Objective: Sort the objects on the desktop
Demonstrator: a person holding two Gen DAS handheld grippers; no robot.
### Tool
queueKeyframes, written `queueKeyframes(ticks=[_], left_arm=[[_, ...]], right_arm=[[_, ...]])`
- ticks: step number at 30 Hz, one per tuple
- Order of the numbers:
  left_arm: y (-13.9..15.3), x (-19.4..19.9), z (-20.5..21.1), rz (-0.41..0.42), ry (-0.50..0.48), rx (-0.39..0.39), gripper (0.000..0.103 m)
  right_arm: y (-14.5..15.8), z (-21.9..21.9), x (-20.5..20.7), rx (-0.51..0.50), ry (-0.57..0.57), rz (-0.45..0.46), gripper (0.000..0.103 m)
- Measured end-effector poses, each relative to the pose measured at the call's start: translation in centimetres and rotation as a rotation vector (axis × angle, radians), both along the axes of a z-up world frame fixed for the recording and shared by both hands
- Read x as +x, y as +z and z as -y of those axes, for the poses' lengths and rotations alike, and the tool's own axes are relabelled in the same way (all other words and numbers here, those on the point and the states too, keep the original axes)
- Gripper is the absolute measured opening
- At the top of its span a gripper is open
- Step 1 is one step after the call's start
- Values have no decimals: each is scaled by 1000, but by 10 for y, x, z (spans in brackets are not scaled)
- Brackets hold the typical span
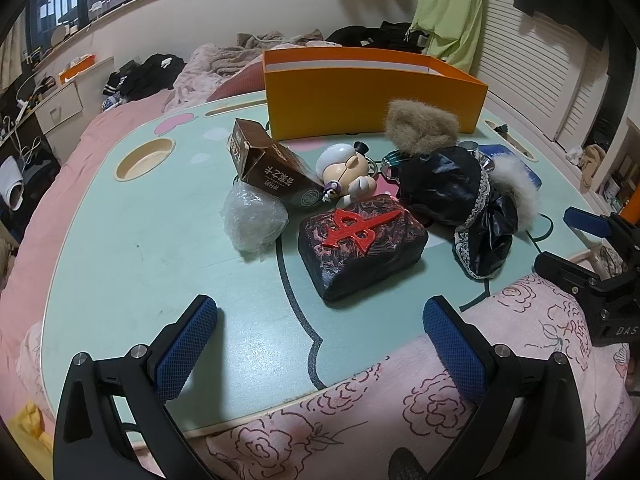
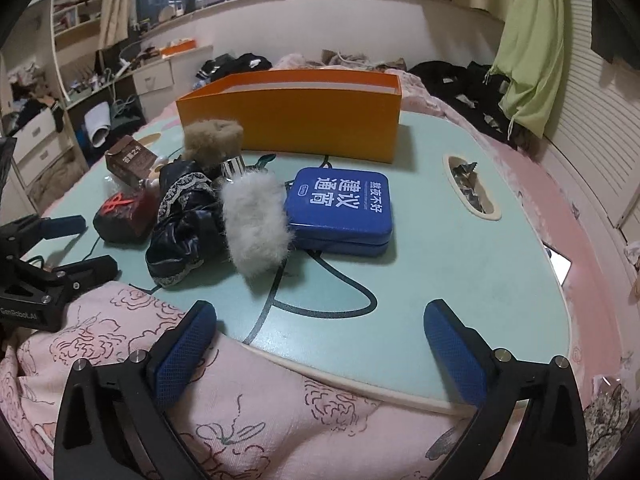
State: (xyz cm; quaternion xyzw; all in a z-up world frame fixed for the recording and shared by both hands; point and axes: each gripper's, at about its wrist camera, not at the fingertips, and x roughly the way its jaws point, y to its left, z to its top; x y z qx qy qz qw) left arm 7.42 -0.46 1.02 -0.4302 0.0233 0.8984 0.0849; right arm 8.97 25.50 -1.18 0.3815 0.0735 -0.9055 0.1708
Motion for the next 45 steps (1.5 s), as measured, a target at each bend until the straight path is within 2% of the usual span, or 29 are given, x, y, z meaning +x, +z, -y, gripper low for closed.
queueKeyframes(ticks=[45], left_arm=[[0,0,1,1,0,0,103]], right_arm=[[4,1,6,4,-5,-18,103]])
